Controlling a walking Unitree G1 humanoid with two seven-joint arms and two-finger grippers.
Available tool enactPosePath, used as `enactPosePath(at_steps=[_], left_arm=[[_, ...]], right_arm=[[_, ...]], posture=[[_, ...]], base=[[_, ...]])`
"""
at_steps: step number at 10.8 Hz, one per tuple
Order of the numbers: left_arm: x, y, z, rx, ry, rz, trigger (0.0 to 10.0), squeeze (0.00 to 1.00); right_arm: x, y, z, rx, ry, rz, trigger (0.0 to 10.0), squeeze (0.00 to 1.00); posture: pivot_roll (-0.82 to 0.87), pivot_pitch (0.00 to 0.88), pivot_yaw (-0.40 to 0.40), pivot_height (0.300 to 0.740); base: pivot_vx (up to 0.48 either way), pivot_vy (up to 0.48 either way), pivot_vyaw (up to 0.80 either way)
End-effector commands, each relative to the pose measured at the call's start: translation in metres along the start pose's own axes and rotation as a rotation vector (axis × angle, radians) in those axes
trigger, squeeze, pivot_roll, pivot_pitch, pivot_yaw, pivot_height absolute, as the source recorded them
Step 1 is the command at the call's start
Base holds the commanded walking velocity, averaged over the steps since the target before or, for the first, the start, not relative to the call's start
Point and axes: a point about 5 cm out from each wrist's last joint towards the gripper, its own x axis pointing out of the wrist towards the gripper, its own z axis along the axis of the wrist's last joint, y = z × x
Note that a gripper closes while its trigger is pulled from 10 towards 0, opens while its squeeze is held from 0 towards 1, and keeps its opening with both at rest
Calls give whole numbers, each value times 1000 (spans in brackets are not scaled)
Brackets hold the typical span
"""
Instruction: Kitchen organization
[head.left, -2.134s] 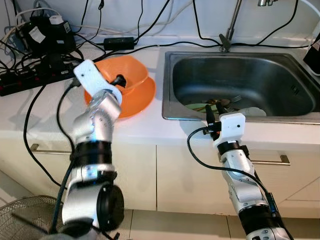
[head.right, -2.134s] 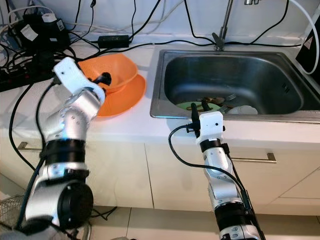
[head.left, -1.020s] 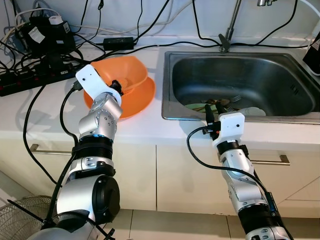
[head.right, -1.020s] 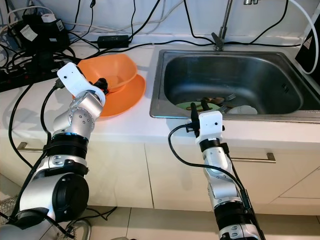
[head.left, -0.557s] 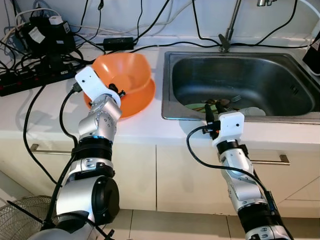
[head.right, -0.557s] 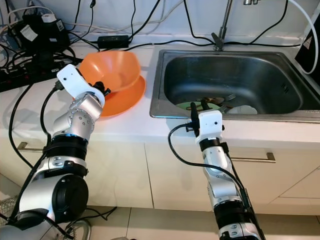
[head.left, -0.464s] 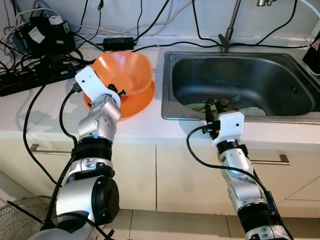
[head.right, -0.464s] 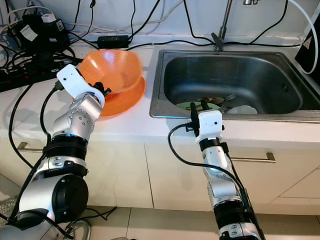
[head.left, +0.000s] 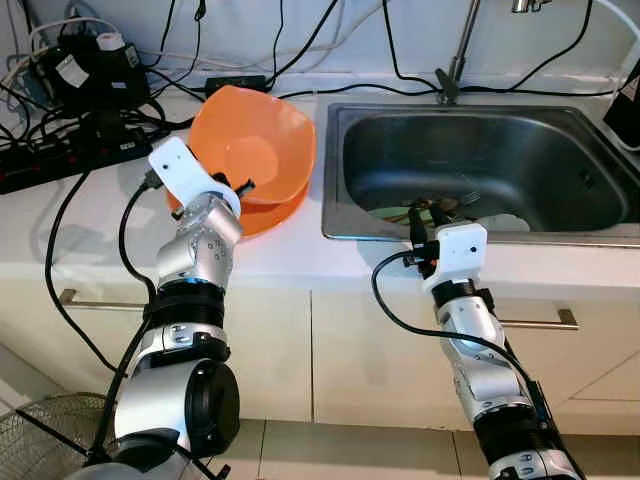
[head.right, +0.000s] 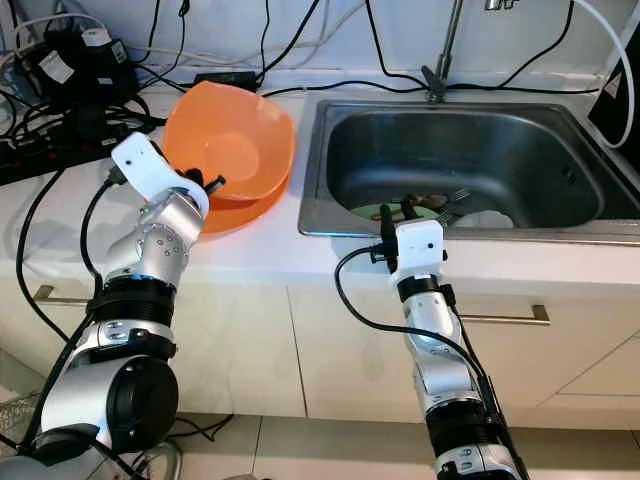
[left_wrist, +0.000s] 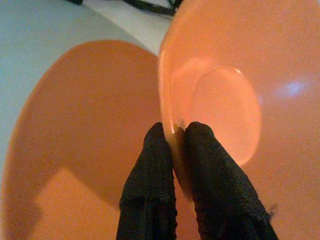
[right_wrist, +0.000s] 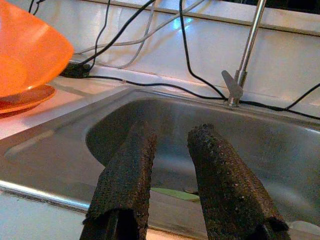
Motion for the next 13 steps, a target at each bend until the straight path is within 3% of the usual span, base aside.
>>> enactPosePath(at_steps=[1, 4, 5, 6, 11, 13], left_arm=[[2, 10, -13, 34, 57, 45, 0, 0], [-3, 2, -1, -85, -42, -29, 0, 0], [-8, -9, 10, -152, -125, -127, 3490, 0], [-14, -17, 18, -177, -188, -211, 10000, 0], [-31, -35, 27, -241, -304, -413, 10000, 0], [-42, -52, 19, -171, -305, -542, 10000, 0]], right_arm=[[-5, 5, -13, 5, 73, 15, 10000, 0], [-3, 5, -12, 6, 72, 13, 10000, 0], [-3, 5, -12, 6, 71, 11, 10000, 0], [-2, 6, -12, 8, 69, 12, 10000, 0], [-2, 6, -11, 13, 67, 5, 10000, 0], [0, 8, -8, 16, 59, 8, 10000, 0]], posture=[[52, 0, 53, 740], [52, 0, 52, 740], [54, 0, 52, 740], [53, 0, 52, 740], [53, 0, 52, 740], [52, 0, 52, 740]], base=[[0, 0, 0], [0, 0, 0], [0, 0, 0], [0, 0, 0], [0, 0, 0], [0, 0, 0]])
